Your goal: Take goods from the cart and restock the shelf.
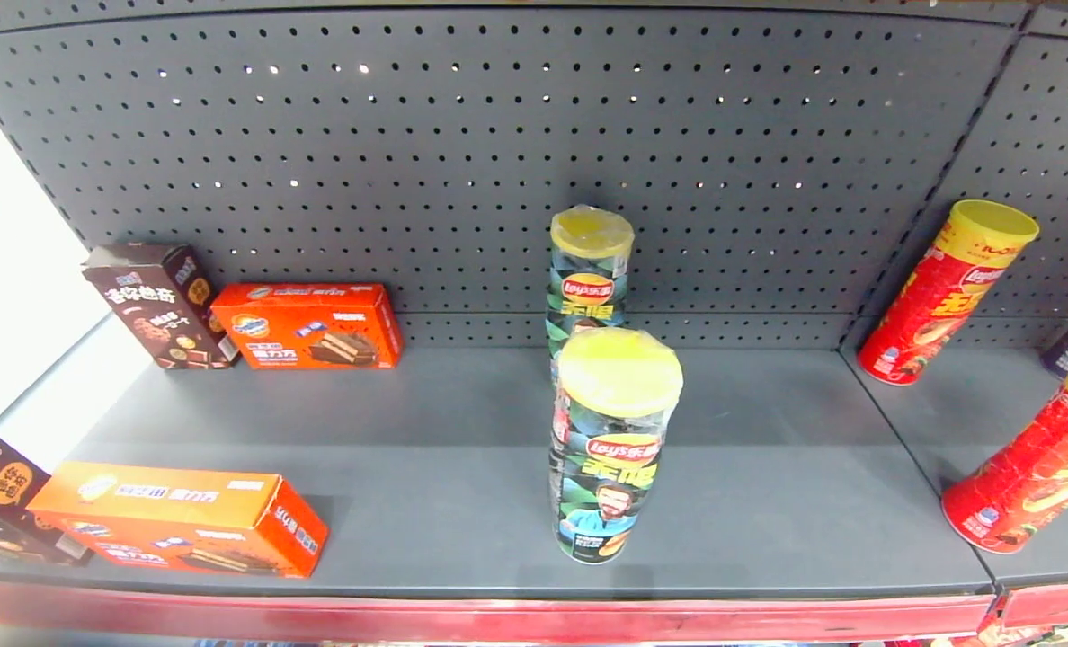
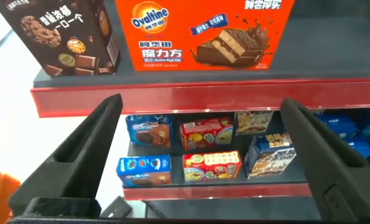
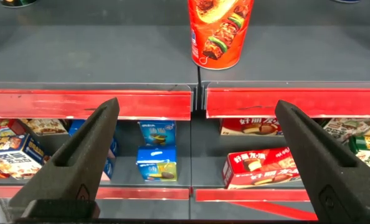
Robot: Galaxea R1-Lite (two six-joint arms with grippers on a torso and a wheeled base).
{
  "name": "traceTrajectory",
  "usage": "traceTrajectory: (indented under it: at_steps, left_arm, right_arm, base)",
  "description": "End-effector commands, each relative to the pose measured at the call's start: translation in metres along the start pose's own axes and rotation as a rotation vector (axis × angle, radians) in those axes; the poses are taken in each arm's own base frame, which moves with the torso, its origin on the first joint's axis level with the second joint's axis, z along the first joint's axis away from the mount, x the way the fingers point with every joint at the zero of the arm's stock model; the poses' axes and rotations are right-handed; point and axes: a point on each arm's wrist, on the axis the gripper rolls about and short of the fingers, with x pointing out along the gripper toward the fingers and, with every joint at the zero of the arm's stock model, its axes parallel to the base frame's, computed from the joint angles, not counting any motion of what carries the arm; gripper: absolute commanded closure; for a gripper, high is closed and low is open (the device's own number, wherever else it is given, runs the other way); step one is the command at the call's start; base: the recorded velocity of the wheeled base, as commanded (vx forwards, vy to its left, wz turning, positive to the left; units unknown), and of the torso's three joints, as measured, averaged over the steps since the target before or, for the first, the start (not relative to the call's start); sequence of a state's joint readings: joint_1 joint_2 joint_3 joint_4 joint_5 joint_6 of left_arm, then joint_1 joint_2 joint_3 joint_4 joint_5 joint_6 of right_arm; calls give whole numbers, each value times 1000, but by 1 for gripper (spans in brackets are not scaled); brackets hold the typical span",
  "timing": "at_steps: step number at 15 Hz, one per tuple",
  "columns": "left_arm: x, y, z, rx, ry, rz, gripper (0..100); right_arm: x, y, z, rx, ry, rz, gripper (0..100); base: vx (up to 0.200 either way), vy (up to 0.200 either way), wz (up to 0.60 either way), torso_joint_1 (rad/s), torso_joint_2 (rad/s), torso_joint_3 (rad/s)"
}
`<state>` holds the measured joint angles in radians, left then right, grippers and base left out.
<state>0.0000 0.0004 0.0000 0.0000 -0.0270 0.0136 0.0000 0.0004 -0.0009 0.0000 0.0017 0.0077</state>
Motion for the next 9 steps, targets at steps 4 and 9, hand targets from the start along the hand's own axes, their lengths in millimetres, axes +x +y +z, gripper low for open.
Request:
traceTrajectory:
  at_steps: [4,9]
  left_arm:
    - [0,0,0,-1,-2,3,0]
    - [0,0,0,-1,-2,1,0]
  right_arm:
    - [0,0,0,0,0,0,0]
    - [0,0,0,0,3,0,0]
  base:
    - [0,0,0,0,0,0]
    - [0,0,0,0,0,0]
